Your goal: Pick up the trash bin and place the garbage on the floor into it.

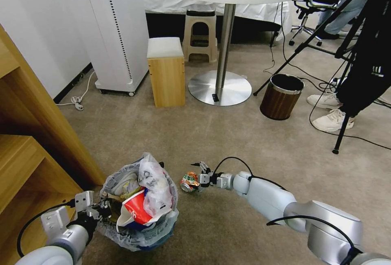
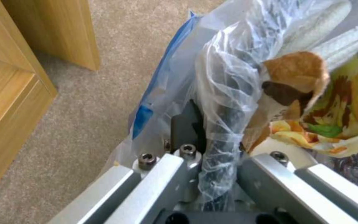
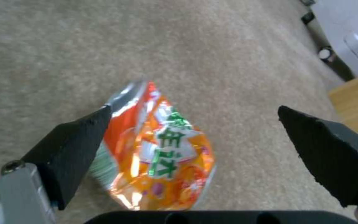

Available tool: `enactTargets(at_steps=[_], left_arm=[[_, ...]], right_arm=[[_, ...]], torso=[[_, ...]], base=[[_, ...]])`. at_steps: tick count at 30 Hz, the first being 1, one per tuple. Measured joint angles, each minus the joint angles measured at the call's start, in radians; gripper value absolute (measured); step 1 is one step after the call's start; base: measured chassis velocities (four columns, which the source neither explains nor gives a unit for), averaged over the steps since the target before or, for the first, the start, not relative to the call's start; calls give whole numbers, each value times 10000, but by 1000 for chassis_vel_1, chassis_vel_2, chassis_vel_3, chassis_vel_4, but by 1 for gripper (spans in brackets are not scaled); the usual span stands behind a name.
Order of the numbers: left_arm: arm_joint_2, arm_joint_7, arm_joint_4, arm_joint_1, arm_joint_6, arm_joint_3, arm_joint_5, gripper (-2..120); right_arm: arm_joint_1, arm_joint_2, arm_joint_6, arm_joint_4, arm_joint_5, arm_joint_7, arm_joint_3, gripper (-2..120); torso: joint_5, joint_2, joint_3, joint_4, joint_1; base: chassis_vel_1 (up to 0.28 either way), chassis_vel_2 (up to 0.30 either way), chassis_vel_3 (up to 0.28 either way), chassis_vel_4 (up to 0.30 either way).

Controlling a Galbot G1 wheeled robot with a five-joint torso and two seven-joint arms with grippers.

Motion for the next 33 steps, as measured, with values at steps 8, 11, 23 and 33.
enactTargets(at_steps=[8, 11, 23, 33], left_arm=[[-16, -3, -21, -20, -4, -39, -5, 0], [-30, -3, -19, -26, -11, -35, -2, 0], [-25, 0, -79, 73, -14, -35, -20, 0], [-30, 30, -88, 127, -48, -41, -21, 0]], right_arm=[[-175, -253, 119, 225, 11, -241, -199, 100], [-240, -188, 177, 13, -201, -244, -165, 100], [-267, 366, 297, -1266, -1253, -41, 301, 99], [-44, 646, 351, -1868, -1965, 231, 633, 97]], torso=[[0, 0, 0, -1, 0], [0, 0, 0, -1, 0], [0, 0, 0, -1, 0], [0, 0, 0, -1, 0]], base=[[0, 0, 0, 0], [0, 0, 0, 0], [0, 0, 0, 0], [0, 0, 0, 0]])
